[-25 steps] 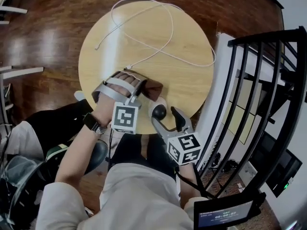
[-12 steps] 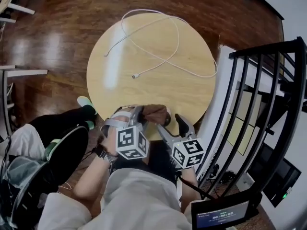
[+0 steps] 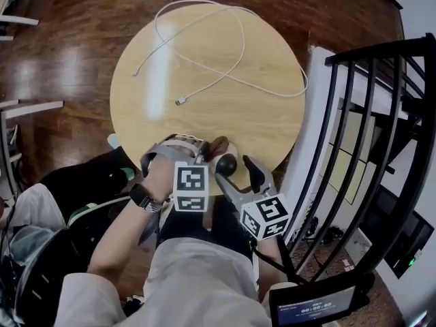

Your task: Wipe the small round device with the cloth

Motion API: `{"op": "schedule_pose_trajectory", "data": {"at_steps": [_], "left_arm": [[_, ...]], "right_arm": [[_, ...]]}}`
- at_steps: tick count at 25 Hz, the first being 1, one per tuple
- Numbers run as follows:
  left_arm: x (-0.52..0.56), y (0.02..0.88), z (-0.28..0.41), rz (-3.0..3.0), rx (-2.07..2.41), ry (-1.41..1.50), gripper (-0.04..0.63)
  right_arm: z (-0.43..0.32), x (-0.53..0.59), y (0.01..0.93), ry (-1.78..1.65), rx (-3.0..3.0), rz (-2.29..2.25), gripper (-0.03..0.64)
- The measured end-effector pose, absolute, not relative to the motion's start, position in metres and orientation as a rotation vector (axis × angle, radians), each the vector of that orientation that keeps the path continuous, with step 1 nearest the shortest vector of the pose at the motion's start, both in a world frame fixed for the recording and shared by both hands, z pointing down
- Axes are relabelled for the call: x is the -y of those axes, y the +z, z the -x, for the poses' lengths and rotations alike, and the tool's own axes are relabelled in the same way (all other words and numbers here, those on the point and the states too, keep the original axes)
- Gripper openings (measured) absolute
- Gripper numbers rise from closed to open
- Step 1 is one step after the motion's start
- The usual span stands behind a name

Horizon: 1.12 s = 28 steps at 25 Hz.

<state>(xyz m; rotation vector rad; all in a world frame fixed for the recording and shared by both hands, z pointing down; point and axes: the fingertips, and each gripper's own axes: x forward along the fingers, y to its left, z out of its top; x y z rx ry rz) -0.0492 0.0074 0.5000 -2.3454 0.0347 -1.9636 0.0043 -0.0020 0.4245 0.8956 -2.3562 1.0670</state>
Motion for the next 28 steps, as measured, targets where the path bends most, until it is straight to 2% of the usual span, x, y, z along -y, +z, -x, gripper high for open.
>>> {"op": "schedule_pose_trajectory", "data": {"at_steps": [7, 12, 15, 18, 22, 25, 28], "left_arm": [[-0.007, 0.521, 0.053, 2.302, 0.115, -2.123, 0.078], [0.022, 0.480, 0.063, 2.526, -0.174, -2.071, 0.078], [0.029, 0.436, 0.062, 3.031, -0.611, -1.852, 0.078], [0.008, 0.416, 0.061, 3.568, -0.981, -1.445, 0.078], [-0.029, 0.419, 0.054, 3.945, -1.043, -1.083, 0.078], [-0.024, 0.418, 0.043, 4.023, -1.079, -0.875, 0.078], [-0.012, 0.422, 0.029, 4.059, -1.050, -0.792, 0.077]], "right_arm": [[0.000, -0.002, 0.425, 1.108, 2.369, -0.890, 0.350], [-0.002, -0.001, 0.425, 1.082, 2.360, -0.883, 0.350], [-0.005, 0.000, 0.421, 0.963, 2.371, -0.816, 0.350], [0.001, -0.008, 0.418, 0.724, 2.394, -0.582, 0.350], [0.005, -0.014, 0.417, 0.367, 2.412, -0.285, 0.350], [0.001, -0.010, 0.413, 0.321, 2.443, -0.136, 0.350], [-0.004, -0.006, 0.416, 0.266, 2.427, -0.034, 0.350]]}}
